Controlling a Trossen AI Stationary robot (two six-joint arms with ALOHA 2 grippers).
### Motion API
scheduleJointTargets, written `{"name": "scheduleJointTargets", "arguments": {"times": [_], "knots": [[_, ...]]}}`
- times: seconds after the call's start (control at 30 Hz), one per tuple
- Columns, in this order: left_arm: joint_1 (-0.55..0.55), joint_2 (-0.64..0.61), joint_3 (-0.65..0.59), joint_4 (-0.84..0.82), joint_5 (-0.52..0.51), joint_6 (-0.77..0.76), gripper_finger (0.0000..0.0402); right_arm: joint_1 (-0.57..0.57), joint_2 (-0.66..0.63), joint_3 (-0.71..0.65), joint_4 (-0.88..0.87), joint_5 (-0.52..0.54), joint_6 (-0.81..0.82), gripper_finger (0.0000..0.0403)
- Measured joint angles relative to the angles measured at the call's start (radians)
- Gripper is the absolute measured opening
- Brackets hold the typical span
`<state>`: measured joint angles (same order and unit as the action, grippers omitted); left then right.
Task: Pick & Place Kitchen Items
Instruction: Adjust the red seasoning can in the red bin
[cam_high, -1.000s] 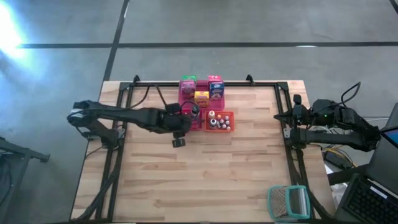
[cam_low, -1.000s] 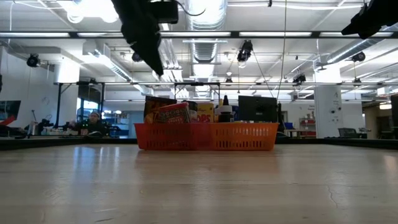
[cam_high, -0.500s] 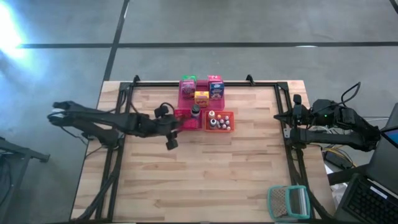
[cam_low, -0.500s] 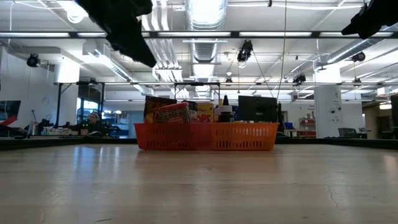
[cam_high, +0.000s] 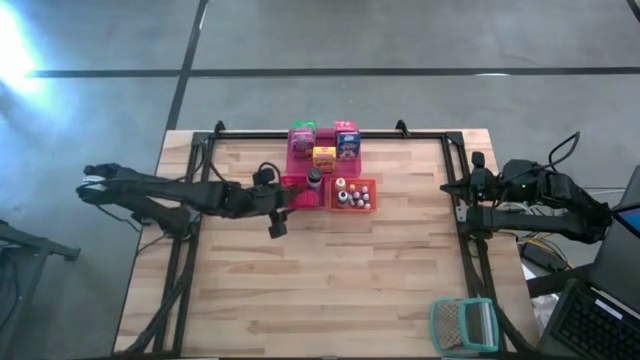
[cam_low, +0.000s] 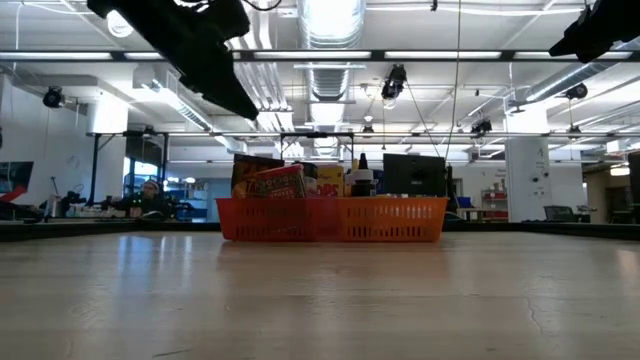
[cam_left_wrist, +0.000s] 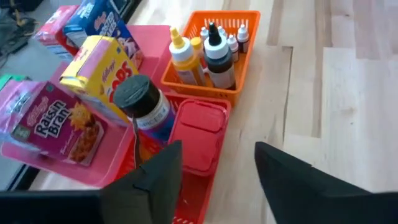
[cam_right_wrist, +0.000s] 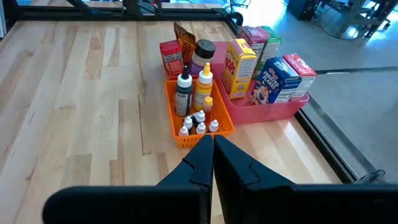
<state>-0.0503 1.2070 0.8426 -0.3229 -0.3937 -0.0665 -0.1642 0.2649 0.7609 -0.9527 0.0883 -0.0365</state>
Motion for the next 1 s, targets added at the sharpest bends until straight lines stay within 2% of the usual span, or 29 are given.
{"name": "scheduleJointTargets", "arguments": {"times": [0.17, 0.27, 0.47, 0.7, 1.0], "knots": [[0.058, 0.047, 0.037, -0.023, 0.085, 0.013, 0.0257, 0.0, 0.0, 0.0, 0.0, 0.0, 0.0, 0.0008], [0.082, 0.087, 0.071, -0.028, 0.157, 0.029, 0.0274, 0.0, 0.0, 0.0, 0.0, 0.0, 0.0, 0.0008], [0.089, 0.181, 0.137, -0.052, 0.168, 0.121, 0.027, 0.0, 0.0, 0.0, 0.0, 0.0, 0.0, 0.0008], [0.11, 0.282, 0.178, -0.121, 0.156, 0.143, 0.0262, 0.0, 0.0, 0.0, 0.0, 0.0, 0.0, 0.0008], [0.138, 0.301, 0.18, -0.122, 0.135, 0.155, 0.0261, 0.0, 0.0, 0.0, 0.0, 0.0, 0.0, 0.0008]]}}
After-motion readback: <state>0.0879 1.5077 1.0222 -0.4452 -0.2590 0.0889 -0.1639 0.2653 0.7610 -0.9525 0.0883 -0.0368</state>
